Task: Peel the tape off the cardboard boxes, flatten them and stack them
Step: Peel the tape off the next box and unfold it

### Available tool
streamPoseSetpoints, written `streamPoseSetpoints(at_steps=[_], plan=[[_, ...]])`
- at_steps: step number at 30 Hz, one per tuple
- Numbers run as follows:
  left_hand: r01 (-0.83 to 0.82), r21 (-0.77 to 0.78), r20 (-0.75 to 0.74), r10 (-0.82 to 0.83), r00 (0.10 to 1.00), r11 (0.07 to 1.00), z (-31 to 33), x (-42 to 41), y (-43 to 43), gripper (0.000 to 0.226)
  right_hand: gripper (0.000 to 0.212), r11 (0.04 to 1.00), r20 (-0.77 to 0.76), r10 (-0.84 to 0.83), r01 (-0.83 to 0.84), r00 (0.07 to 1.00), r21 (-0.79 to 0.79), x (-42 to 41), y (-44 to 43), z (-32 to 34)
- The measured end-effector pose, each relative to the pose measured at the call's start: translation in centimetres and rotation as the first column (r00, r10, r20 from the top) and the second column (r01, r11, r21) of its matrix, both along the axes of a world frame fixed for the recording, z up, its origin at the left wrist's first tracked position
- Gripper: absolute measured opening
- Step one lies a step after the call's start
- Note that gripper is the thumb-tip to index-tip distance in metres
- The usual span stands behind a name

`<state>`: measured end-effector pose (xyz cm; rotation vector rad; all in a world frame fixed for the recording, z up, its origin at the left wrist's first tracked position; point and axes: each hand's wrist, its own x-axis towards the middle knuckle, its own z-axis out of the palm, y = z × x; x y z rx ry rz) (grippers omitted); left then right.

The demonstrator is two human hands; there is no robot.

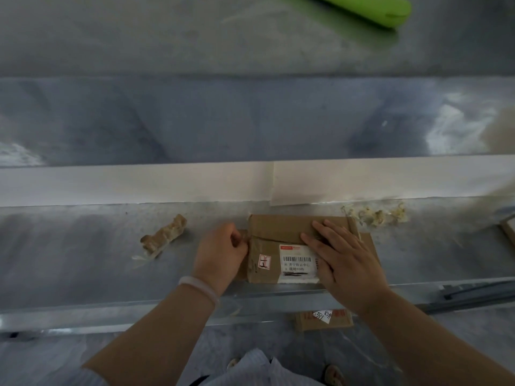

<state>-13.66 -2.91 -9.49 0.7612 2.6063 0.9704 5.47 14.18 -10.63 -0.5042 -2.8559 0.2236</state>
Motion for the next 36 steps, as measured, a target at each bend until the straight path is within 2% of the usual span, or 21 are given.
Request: streamPoseSetpoints(at_steps=[2, 5, 9, 11, 12, 13, 14, 15, 17, 20, 23, 26, 28, 30, 32, 36], plan=[[0.034, -0.027, -0.033, -0.035, 0.999, 0.999, -0.1, -0.2, 0.1, 0.010, 0.047, 1.000, -0.006, -0.001, 0.001, 1.000, -0.004, 0.0, 0.0, 0.0], [0.025, -0.088, -0.006, -0.025, 1.000, 0.996, -0.6, -0.9, -0.2, 0.009, 0.047, 1.000, -0.008, 0.003, -0.003, 1.000, -0.006, 0.0, 0.1, 0.0], [0.071, -0.060, -0.016, -0.072, 0.997, 0.996, -0.8, -0.7, -0.5, 0.001, 0.047, 1.000, -0.021, 0.004, -0.004, 1.000, -0.006, 0.0, 0.1, -0.1], [0.062, -0.017, 0.101, -0.060, 0.993, 0.998, -0.5, -0.4, -0.4, 0.005, 0.047, 1.000, -0.028, -0.001, 0.001, 1.000, -0.006, 0.0, 0.1, -0.1], [-0.009, 0.058, 0.273, -0.007, 0.962, 0.998, -0.5, -0.5, -0.4, 0.009, 0.047, 1.000, -0.029, -0.003, 0.002, 1.000, -0.007, 0.0, 0.1, -0.1], [-0.129, 0.147, 0.503, 0.038, 0.863, 0.981, -0.3, -0.6, -0.4, 0.013, 0.047, 1.000, -0.029, -0.002, 0.002, 1.000, -0.006, 0.0, 0.1, -0.1], [-0.261, 0.201, 0.703, 0.046, 0.709, 0.944, -0.1, -0.6, -0.4, 0.015, 0.047, 1.000, -0.027, 0.000, 0.000, 1.000, -0.005, 0.0, 0.1, -0.1], [-0.351, 0.223, 0.821, 0.019, 0.571, 0.909, -0.1, -0.7, -0.5, 0.016, 0.048, 1.000, -0.024, 0.002, -0.002, 1.000, -0.006, 0.0, 0.1, -0.1], [-0.391, 0.250, 0.896, -0.059, 0.440, 0.886, -0.4, -0.8, -0.7, 0.015, 0.048, 1.000, -0.016, 0.001, -0.002, 1.000, -0.013, 0.0, 0.1, 0.0], [-0.365, 0.264, 0.919, -0.118, 0.376, 0.893, -0.9, -0.9, -0.6, 0.022, 0.047, 1.000, -0.005, 0.005, -0.005, 1.000, -0.017, 0.0, 0.1, -0.1], [-0.302, 0.232, 0.896, -0.082, 0.436, 0.924, -1.0, -1.2, -0.3, 0.015, 0.047, 1.000, 0.003, 0.013, -0.013, 1.000, -0.020, 0.0, 0.2, 0.0], [-0.206, 0.172, 0.778, -0.004, 0.629, 0.963, -1.5, -1.5, -0.2, 0.005, 0.047, 1.000, 0.026, 0.018, -0.017, 1.000, -0.020, -0.1, 0.2, 0.2], [-0.114, 0.123, 0.621, 0.013, 0.784, 0.986, -1.7, -1.5, -0.4, 0.009, 0.047, 0.999, 0.027, 0.027, -0.026, 0.999, -0.026, -0.2, 0.2, 0.3], [0.015, 0.036, 0.306, -0.026, 0.952, 0.999, -1.7, -1.8, -0.7, 0.013, 0.047, 0.999, 0.015, 0.031, -0.031, 0.999, -0.033, -0.2, 0.2, 0.3], [0.055, -0.021, 0.027, -0.055, 0.998, 0.998, -1.1, -2.6, -1.4, 0.012, 0.047, 0.999, 0.011, 0.032, -0.032, 0.999, -0.029, -0.2, 0.2, 0.4], [0.037, -0.004, -0.100, -0.037, 0.994, 0.999, -0.1, -5.5, -3.4, 0.016, 0.047, 0.998, -0.014, 0.046, -0.047, 0.999, -0.045, -0.3, 0.2, 0.2]])
